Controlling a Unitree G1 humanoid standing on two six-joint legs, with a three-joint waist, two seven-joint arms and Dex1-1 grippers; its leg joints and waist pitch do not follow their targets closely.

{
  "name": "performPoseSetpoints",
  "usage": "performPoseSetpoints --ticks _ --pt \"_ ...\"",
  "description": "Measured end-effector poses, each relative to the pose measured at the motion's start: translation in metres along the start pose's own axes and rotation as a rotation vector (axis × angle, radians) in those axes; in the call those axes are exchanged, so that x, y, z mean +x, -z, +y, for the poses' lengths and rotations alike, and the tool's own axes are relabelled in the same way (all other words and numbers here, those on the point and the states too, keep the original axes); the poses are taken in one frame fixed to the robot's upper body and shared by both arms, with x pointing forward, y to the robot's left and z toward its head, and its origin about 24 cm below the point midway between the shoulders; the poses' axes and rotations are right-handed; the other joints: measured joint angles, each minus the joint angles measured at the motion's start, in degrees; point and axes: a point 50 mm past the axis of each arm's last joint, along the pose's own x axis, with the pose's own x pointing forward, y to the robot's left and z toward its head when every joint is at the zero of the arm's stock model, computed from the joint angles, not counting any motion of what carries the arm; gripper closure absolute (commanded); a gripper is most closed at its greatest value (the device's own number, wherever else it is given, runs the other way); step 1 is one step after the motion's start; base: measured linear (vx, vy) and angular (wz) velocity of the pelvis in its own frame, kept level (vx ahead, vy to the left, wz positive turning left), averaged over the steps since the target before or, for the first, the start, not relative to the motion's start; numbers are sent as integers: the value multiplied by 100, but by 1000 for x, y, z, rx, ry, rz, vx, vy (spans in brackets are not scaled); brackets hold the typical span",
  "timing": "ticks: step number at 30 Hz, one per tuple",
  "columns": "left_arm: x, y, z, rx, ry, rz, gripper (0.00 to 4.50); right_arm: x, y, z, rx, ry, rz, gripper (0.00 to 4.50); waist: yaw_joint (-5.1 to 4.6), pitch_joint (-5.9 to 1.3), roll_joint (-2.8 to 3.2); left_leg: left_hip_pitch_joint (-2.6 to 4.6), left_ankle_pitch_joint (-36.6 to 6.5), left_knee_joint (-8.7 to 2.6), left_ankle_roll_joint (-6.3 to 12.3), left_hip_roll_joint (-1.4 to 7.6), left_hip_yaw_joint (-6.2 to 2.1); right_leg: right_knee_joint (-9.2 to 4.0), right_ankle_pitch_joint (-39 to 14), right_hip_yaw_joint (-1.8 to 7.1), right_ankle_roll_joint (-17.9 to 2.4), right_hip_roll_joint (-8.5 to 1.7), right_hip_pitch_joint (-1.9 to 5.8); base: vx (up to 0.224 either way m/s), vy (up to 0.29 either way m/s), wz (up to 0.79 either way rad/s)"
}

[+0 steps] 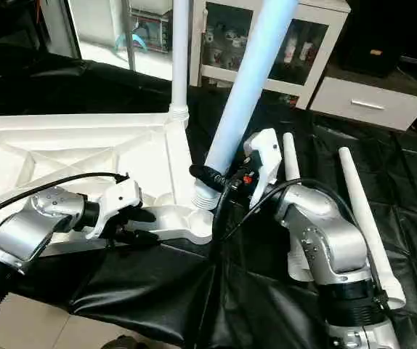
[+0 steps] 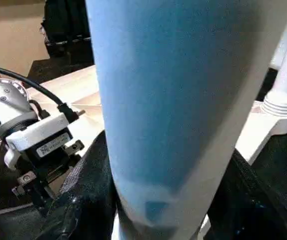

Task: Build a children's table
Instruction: Pick table leg

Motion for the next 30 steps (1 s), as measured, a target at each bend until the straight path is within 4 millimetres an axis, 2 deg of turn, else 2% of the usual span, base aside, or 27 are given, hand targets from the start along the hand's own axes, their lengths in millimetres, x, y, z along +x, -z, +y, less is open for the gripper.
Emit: performPoseSetpoints --ticks 2,3,6,9,11,12,15,18,23,30 --pt "1 0 -2 8 3 4 249 1 0 1 3 -3 -3 264 2 -5 -8 0 0 0 0 0 0 0 0 0 0 0 1 0 0 0" --pt "1 0 -3 15 6 12 281 1 1 1 4 -3 -1 264 2 -7 -11 1 0 0 0 0 0 0 0 1 0 0 2 0 0 0" --pt "1 -1 -4 29 12 31 291 2 6 -1 15 2 17 264 -3 -12 -18 3 0 0 0 0 0 0 0 1 0 0 2 0 0 0" --pt "1 -1 -5 33 23 37 330 3 9 -2 24 8 29 264 -7 -12 -18 3 0 -1 -1 0 0 0 0 1 0 0 1 0 0 0" --pt "1 -1 -6 38 34 42 330 3 10 -2 23 15 34 264 -4 -12 -18 3 0 -3 -1 0 1 -1 0 0 0 0 0 0 0 0" --pt "1 -2 -6 40 35 45 358 3 10 -2 19 20 35 264 1 -12 -18 3 0 -4 -1 0 1 -2 0 0 0 0 0 0 0 0" --pt "3 -2 -8 51 38 61 376 4 11 -2 16 26 36 264 6 -13 -19 4 0 -4 -1 0 1 -1 0 0 0 0 1 0 0 0" --pt "4 -2 -8 68 42 84 413 4 11 -2 16 31 36 264 2 -16 -23 14 0 -4 -1 0 2 -1 0 3 0 0 7 0 0 0" --pt "6 -2 -9 77 60 104 444 4 11 -2 9 33 42 264 -2 -18 -25 40 0 -8 -2 0 5 -2 -1 7 1 -1 27 0 0 0" --pt "6 -2 -10 86 57 85 450 3 12 -2 12 15 46 264 6 -21 -31 49 0 -14 -2 -1 5 -5 -3 8 4 -1 34 0 0 0"
